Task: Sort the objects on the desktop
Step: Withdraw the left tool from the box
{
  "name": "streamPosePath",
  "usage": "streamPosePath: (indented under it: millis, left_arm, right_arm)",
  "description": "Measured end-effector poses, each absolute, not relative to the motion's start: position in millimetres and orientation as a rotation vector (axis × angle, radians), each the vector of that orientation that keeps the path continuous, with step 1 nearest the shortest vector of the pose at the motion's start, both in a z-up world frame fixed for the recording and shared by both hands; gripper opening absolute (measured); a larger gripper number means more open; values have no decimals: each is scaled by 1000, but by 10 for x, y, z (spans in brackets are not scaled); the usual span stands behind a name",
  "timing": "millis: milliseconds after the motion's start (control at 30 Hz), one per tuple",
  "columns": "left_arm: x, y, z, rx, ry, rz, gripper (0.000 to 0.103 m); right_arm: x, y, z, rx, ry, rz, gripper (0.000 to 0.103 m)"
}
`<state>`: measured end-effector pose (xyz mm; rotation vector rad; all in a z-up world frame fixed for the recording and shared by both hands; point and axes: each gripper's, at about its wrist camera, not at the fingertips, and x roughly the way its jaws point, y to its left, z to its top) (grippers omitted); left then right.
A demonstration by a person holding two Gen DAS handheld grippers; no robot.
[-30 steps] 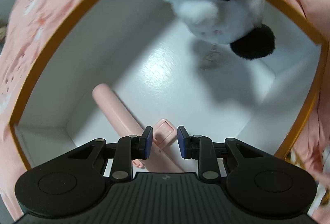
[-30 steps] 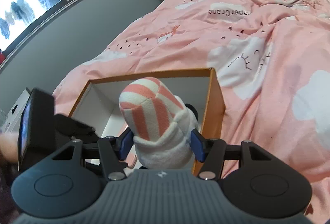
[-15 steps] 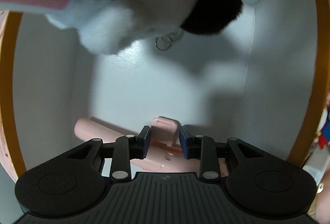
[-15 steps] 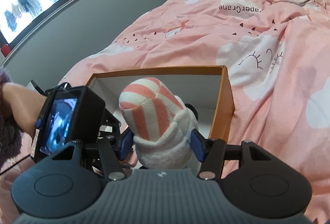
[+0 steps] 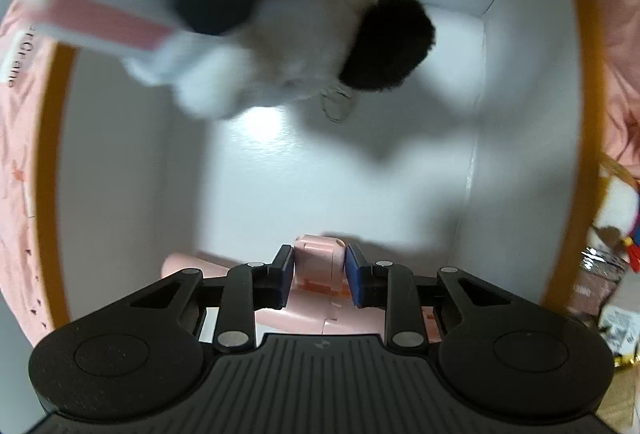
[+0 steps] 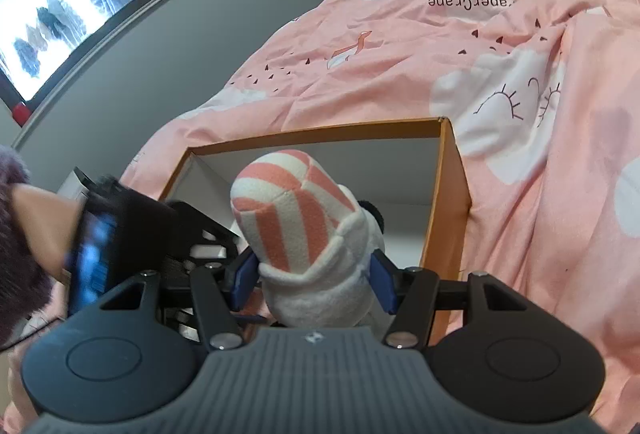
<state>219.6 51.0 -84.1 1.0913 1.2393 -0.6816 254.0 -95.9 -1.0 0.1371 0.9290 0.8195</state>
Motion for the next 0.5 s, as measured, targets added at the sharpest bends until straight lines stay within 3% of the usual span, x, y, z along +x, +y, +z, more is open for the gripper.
streamPosePath:
  millis: [233,333,500]
  left_arm:
    - [2012,858,-600,1052,1222,-630,30]
    - [1939,1039,-574,1020,1243,-604,14]
    - [1910,1308,-609,939,1238,-505,13]
  right_arm:
    - [2503,-866,7,124,942,831,61]
    - [2445,-743,5,96,949,869,61]
    - [2393,-463,-51,38,982,908,61]
